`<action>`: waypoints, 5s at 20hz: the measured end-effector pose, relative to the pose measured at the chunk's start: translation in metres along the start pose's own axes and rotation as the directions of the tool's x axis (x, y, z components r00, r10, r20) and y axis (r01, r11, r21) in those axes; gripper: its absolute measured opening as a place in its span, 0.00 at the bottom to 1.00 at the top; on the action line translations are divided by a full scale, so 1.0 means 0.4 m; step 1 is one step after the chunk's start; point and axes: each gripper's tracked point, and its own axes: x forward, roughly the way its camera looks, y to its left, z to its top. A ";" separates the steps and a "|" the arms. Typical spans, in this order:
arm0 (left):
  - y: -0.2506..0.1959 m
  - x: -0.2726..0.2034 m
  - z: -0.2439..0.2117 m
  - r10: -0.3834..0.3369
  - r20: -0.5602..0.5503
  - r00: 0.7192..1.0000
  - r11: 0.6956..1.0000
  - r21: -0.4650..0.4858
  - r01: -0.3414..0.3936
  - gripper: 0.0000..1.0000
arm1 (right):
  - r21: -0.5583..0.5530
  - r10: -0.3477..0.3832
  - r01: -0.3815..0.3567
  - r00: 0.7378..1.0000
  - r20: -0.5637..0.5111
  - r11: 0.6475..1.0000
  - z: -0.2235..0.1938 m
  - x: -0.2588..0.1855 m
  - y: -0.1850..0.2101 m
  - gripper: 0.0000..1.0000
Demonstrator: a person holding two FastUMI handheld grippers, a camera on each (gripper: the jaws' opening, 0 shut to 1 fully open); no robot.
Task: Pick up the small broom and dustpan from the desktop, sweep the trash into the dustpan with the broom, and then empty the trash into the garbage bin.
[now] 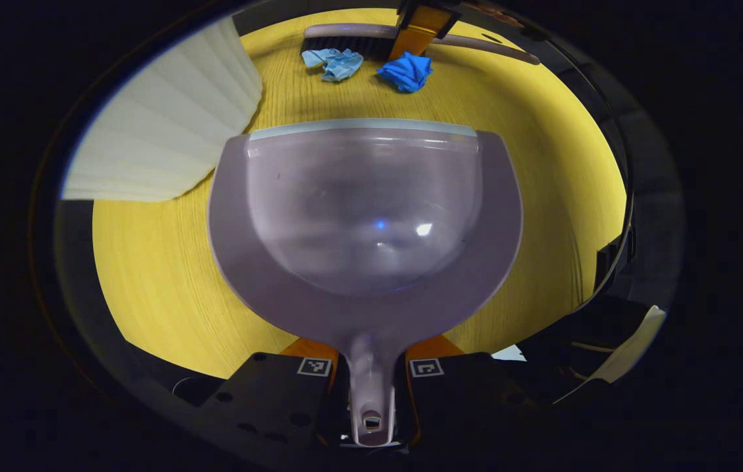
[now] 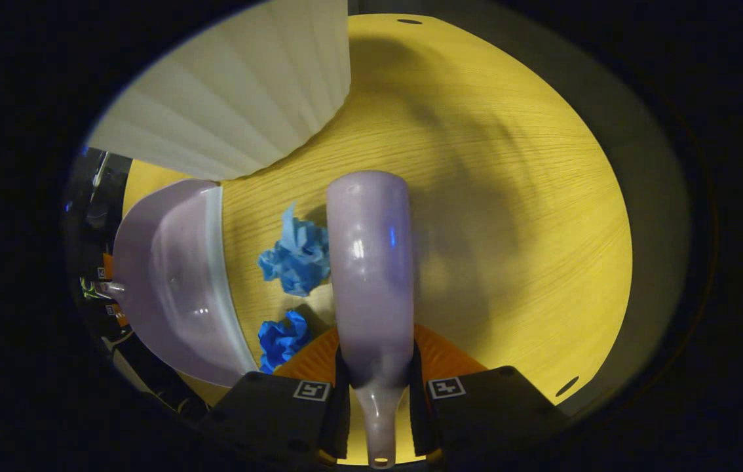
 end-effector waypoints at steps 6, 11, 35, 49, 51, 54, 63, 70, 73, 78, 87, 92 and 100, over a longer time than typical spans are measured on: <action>-0.002 -0.007 0.001 0.009 0.018 1.000 1.000 0.030 -0.009 0.27 | -0.025 0.143 -0.143 0.989 -0.030 0.989 0.002 -0.042 0.027 0.40; 0.003 0.002 -0.015 0.011 0.020 1.000 0.997 0.079 -0.012 0.27 | 0.000 0.325 -0.325 0.945 -0.039 0.946 0.011 -0.076 0.070 0.40; 0.004 0.016 -0.009 0.017 0.070 0.997 0.995 0.094 -0.023 0.27 | 0.264 0.338 -0.425 0.886 0.317 0.866 -0.027 -0.233 -0.068 0.40; -0.050 -0.158 0.147 0.005 0.647 0.763 1.000 -0.026 0.016 0.27 | 0.307 -0.176 -0.550 0.279 0.944 0.776 -0.118 -0.616 -0.225 0.39; -0.033 -0.225 0.160 0.035 0.695 0.718 0.999 -0.038 -0.012 0.27 | 0.315 -0.232 -0.524 0.220 0.948 0.791 -0.132 -0.616 -0.242 0.39; 0.084 -0.378 0.172 0.128 0.728 0.674 0.991 -0.073 -0.109 0.27 | 0.330 -0.263 -0.501 0.201 0.944 0.800 -0.141 -0.563 -0.249 0.39; 0.557 -0.543 0.184 0.534 0.550 0.643 0.821 -0.157 -0.548 0.27 | 0.357 -0.242 -0.512 0.279 0.929 0.781 -0.162 -0.528 -0.217 0.39; 0.746 -0.543 0.178 0.772 0.360 0.524 0.529 0.093 -0.843 0.27 | 0.379 -0.227 -0.534 0.330 0.916 0.756 -0.195 -0.444 -0.206 0.39; 0.765 -0.576 0.170 0.859 0.370 0.354 0.268 0.265 -0.926 0.27 | 0.388 -0.224 -0.541 0.344 0.912 0.746 -0.202 -0.424 -0.208 0.39; 0.752 -0.632 0.202 0.854 0.516 0.064 -0.175 0.402 -0.898 0.27 | 0.404 -0.223 -0.517 0.376 0.899 0.754 -0.202 -0.393 -0.211 0.39; 0.616 -0.570 0.290 0.705 0.684 0.185 0.414 -0.185 -0.891 0.26 | 0.519 -0.350 -0.444 0.408 0.843 0.731 -0.195 -0.442 -0.276 0.39; 0.333 -0.464 0.415 0.384 0.841 0.382 0.865 -0.181 -0.469 0.26 | 0.657 -0.488 -0.360 0.458 0.743 0.662 -0.204 -0.449 -0.350 0.39; 0.085 -0.036 0.423 0.009 0.606 0.795 0.988 -0.127 0.086 0.27 | 0.880 -0.370 -0.272 0.829 0.419 0.389 -0.261 -0.042 -0.290 0.40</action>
